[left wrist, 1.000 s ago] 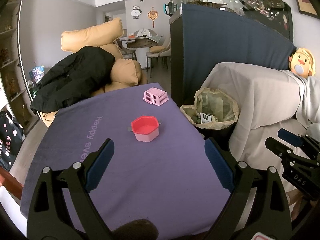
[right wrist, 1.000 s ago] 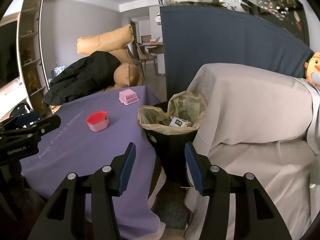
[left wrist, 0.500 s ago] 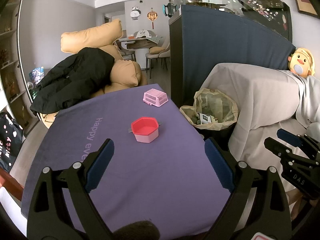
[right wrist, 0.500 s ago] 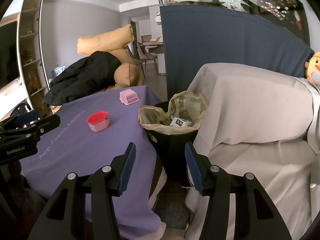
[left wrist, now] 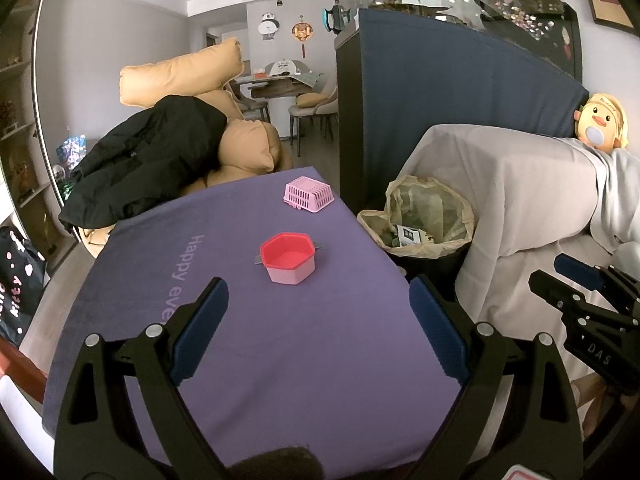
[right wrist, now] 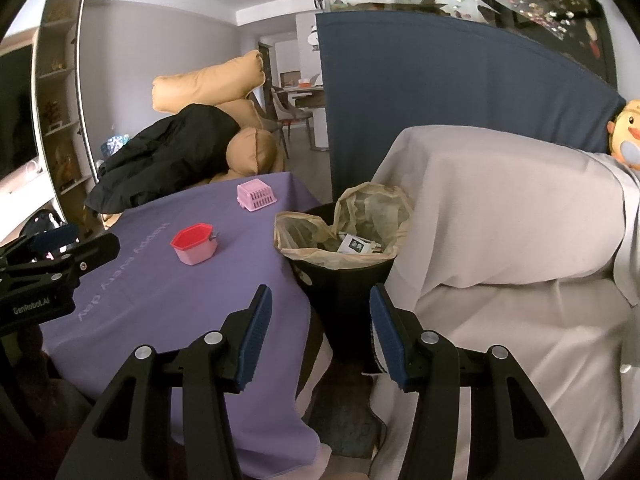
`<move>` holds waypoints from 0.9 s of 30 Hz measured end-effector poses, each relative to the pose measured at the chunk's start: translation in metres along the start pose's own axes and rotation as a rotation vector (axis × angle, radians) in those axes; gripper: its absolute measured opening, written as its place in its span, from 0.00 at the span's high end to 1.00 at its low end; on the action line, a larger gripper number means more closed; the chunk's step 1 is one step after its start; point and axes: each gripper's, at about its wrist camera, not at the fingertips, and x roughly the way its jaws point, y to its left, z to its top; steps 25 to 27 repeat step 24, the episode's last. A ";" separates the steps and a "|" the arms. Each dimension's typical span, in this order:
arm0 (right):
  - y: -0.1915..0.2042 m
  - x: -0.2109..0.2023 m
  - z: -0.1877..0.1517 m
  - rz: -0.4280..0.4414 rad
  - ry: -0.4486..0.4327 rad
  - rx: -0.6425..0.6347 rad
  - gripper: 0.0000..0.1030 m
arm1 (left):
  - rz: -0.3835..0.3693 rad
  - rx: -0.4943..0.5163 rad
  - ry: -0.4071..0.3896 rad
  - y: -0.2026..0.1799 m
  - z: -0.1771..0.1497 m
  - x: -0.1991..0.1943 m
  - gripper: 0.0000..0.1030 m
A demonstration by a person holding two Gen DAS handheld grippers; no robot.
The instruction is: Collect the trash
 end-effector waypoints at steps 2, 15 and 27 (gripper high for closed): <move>0.000 -0.001 0.001 0.000 -0.004 0.000 0.53 | -0.001 0.000 0.001 -0.001 0.000 0.000 0.15; 0.001 0.000 0.001 -0.017 -0.003 -0.025 0.53 | -0.019 -0.014 0.025 0.000 -0.004 0.008 0.15; -0.137 0.038 -0.008 -0.289 0.073 0.243 0.53 | -0.037 -0.119 0.179 0.071 0.003 0.068 0.15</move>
